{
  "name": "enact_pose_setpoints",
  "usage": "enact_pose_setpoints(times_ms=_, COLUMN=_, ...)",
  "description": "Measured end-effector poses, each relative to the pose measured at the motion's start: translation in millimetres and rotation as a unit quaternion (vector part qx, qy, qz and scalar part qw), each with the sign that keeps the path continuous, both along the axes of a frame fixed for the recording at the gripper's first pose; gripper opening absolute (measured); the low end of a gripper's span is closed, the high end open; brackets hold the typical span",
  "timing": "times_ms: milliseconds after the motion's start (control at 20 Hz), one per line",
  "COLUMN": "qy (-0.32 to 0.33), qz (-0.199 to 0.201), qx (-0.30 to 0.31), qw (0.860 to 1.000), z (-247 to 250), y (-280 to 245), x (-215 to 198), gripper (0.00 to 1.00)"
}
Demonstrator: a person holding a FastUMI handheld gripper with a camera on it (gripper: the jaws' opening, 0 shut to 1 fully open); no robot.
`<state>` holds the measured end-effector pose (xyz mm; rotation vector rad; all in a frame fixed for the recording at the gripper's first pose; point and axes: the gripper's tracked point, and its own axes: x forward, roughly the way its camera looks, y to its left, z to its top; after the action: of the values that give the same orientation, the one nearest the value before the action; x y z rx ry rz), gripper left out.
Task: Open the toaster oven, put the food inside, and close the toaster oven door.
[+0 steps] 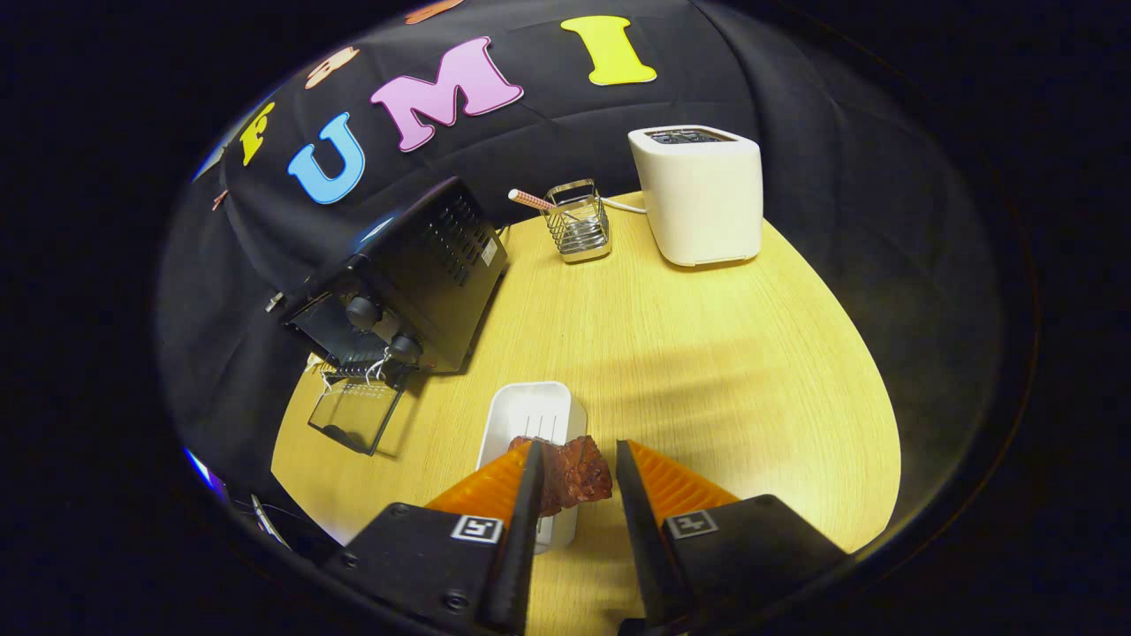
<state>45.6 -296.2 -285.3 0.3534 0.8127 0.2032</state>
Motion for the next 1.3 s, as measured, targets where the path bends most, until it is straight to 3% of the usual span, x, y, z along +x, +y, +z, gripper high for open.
enact_pose_setpoints(times_ms=50, qy=0.001, qz=0.003, qx=0.004, qw=1.000, z=-3, y=2, x=-1, gripper=0.47)
enact_pose_setpoints(times_ms=150, qy=0.011, qz=0.005, qx=0.018, qw=1.000, z=-4, y=2, x=0, gripper=0.38)
enact_pose_setpoints(times_ms=250, qy=0.026, qz=-0.004, qx=0.039, qw=0.999, z=-6, y=2, x=3, gripper=0.38)
enact_pose_setpoints(times_ms=700, qy=0.063, qz=-0.019, qx=0.128, qw=0.990, z=4, y=9, x=2, gripper=0.17)
enact_pose_setpoints(times_ms=950, qy=0.056, qz=-0.014, qx=0.111, qw=0.992, z=16, y=11, x=6, gripper=0.15)
enact_pose_setpoints(times_ms=1300, qy=0.030, qz=-0.058, qx=0.112, qw=0.992, z=62, y=14, x=7, gripper=0.15)
